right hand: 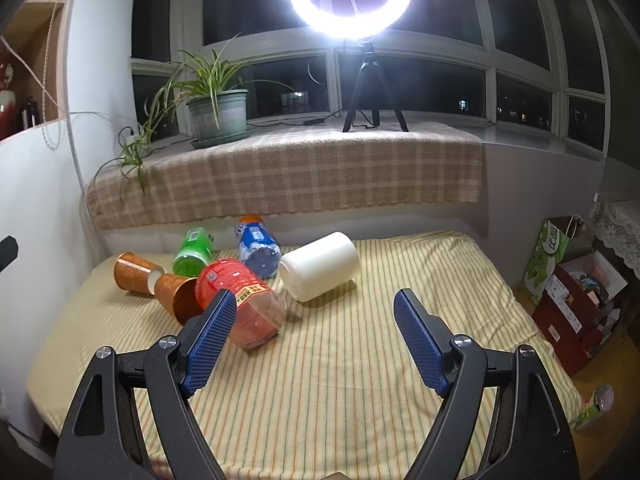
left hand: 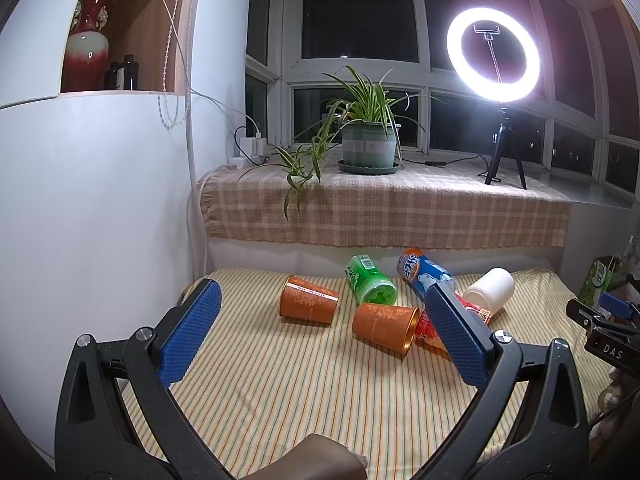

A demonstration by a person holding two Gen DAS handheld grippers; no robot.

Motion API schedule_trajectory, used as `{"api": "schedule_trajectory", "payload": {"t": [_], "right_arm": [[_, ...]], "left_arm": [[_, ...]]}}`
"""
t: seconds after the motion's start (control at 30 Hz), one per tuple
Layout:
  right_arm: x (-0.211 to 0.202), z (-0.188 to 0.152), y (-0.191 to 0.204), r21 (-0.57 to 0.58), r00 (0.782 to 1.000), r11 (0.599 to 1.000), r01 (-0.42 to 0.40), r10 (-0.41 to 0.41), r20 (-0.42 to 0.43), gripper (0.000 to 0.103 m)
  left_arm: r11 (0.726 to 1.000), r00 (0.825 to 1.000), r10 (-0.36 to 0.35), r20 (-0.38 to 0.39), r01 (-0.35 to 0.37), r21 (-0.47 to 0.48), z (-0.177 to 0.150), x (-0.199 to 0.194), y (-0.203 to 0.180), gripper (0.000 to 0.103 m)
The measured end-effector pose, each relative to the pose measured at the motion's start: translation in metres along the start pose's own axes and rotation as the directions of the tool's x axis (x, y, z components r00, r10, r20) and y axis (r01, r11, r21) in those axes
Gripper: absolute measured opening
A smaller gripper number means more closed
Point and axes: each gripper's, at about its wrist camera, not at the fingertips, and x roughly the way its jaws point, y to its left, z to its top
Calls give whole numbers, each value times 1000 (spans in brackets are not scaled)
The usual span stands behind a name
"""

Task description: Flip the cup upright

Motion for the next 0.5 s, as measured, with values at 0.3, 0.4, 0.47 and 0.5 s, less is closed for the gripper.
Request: {"api": "schedule_trajectory", "payload": {"t": [0.3,0.4,0.47,0.5], "right_arm": [[4,1,6,-8,1000,1000,-11,11,-3,81],[6,0,8,-8,1000,1000,-11,11,-9,81],[6,0,8,-7,1000,1000,-13,13,-11,81],[6,-1,8,-6,1000,1000,-13,13,-11,81]], "left_arm": [[1000,1000,2,-7,-2,-7,-4,4,0,103],[1000,1000,2,-7,-2,-7,-4,5,0,103],[1000,1000,2,-8,-2,-8,-5,5,0,103],[1000,1000,4,-8,-4,-7,-4,5,-1,103]]}}
